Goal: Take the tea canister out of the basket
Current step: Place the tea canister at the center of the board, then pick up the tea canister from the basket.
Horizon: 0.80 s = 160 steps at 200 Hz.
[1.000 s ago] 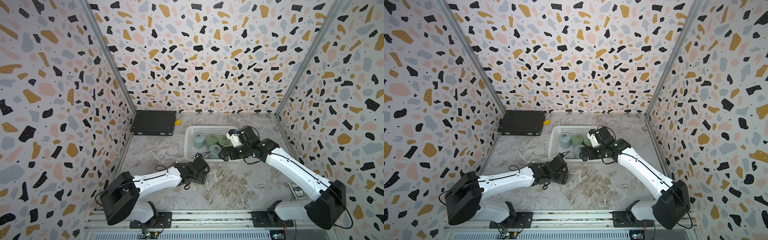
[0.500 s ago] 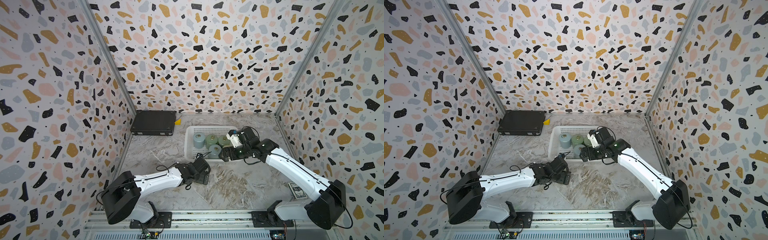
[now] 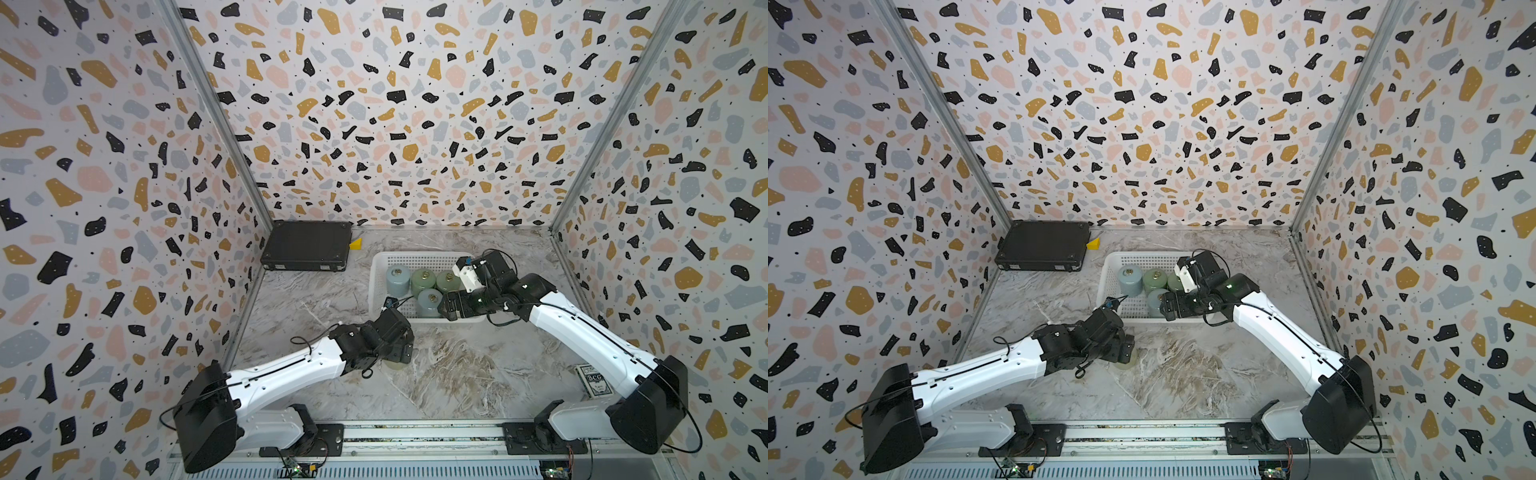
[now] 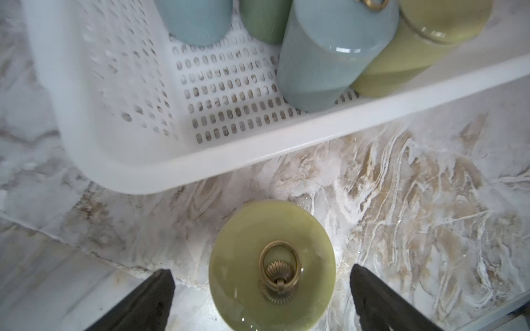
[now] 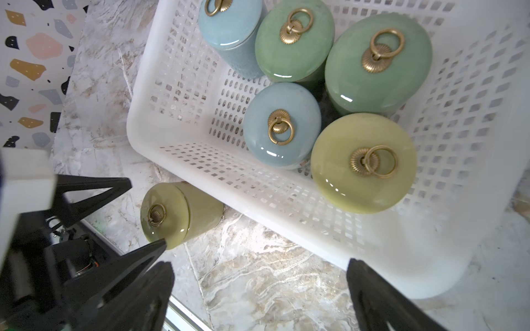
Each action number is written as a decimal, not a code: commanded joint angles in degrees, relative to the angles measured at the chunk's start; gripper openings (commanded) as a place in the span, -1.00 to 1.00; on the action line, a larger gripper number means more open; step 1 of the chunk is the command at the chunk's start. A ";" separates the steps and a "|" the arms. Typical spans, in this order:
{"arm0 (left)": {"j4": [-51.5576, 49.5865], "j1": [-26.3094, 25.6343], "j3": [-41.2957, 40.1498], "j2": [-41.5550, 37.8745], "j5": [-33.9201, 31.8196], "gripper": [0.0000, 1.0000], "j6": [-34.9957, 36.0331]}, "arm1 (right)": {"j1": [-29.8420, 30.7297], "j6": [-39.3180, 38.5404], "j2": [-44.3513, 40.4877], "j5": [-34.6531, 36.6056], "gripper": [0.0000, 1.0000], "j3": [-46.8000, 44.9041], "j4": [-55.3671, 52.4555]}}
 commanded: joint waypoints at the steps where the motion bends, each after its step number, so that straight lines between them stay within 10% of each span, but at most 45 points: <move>1: -4.68 -0.17 3.71 -2.48 -3.93 0.99 0.48 | 0.25 -1.25 0.64 3.52 0.99 3.46 -2.83; 160: -14.40 7.83 6.85 -15.03 -3.68 0.99 -0.20 | 1.06 1.31 19.83 6.73 0.87 16.39 -8.33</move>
